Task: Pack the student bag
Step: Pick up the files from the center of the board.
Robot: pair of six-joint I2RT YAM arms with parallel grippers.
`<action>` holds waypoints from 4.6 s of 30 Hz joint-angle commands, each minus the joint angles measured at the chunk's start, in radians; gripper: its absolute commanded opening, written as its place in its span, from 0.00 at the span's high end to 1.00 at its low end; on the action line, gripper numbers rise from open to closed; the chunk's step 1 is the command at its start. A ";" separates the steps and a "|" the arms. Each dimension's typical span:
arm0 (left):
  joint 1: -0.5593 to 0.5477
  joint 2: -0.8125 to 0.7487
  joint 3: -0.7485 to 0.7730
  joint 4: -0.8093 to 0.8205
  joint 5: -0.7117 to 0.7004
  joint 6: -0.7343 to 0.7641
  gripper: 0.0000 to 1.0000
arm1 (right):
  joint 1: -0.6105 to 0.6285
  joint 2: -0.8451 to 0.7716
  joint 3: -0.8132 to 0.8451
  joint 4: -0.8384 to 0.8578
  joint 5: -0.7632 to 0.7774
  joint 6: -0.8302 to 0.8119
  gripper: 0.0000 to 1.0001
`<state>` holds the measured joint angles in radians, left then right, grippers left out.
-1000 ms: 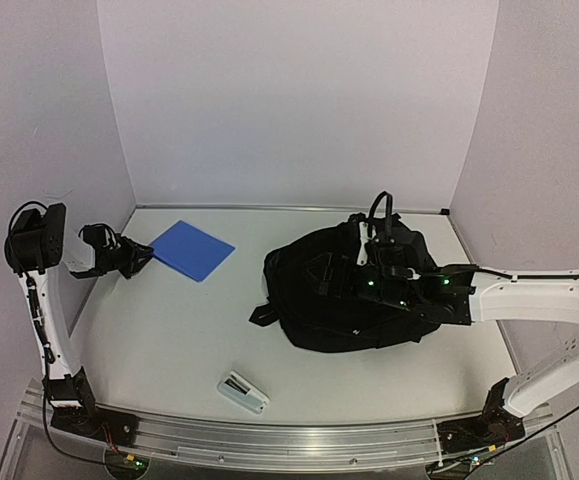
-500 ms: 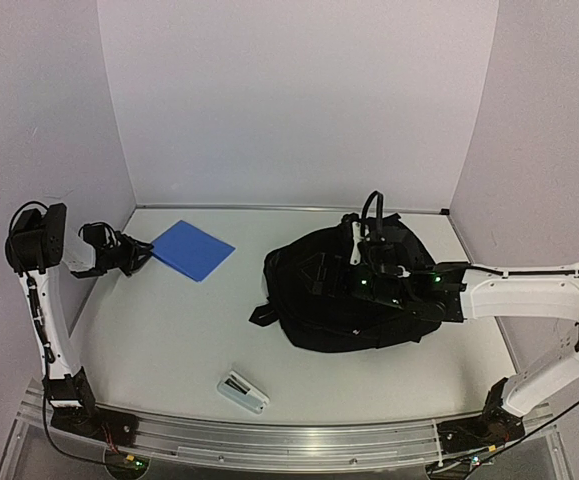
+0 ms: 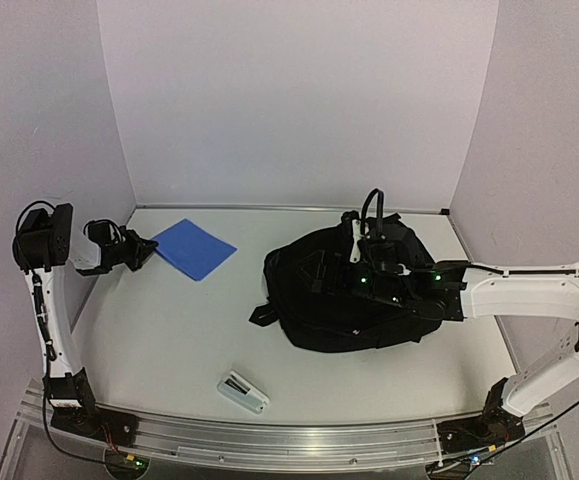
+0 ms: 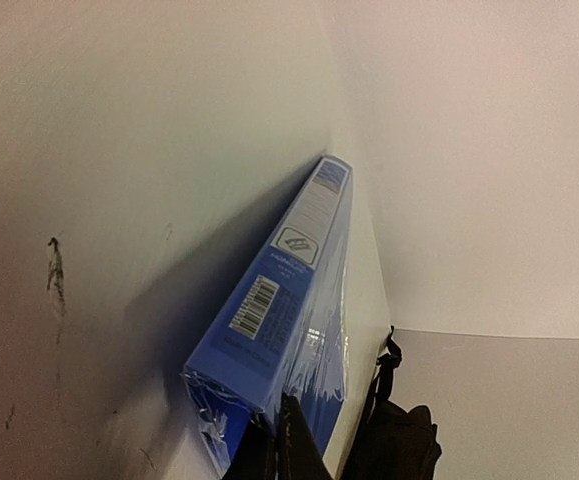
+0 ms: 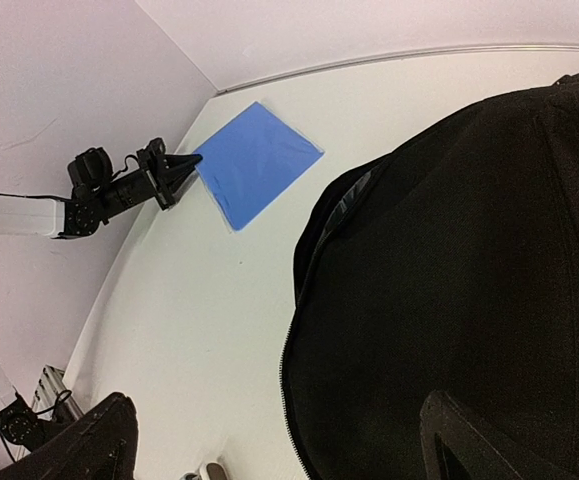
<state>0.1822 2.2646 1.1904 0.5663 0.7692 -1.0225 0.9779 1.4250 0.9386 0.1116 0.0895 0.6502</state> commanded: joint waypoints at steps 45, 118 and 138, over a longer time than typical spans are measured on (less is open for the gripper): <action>-0.623 -1.099 -0.210 -0.212 0.311 0.230 1.00 | -0.133 -0.044 -0.006 0.344 -0.682 -0.118 0.02; -0.645 -0.976 0.119 -1.067 0.073 0.653 1.00 | -0.150 -0.088 0.183 -0.368 -0.601 -0.329 0.07; -0.191 -1.096 -0.219 -0.825 -0.091 0.267 1.00 | 0.117 0.267 0.414 -0.503 0.107 -0.296 0.12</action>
<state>-0.0158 1.2163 0.9913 -0.3614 0.6731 -0.7174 1.0649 1.6295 1.2827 -0.3698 0.1074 0.3645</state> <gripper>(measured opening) 0.129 0.860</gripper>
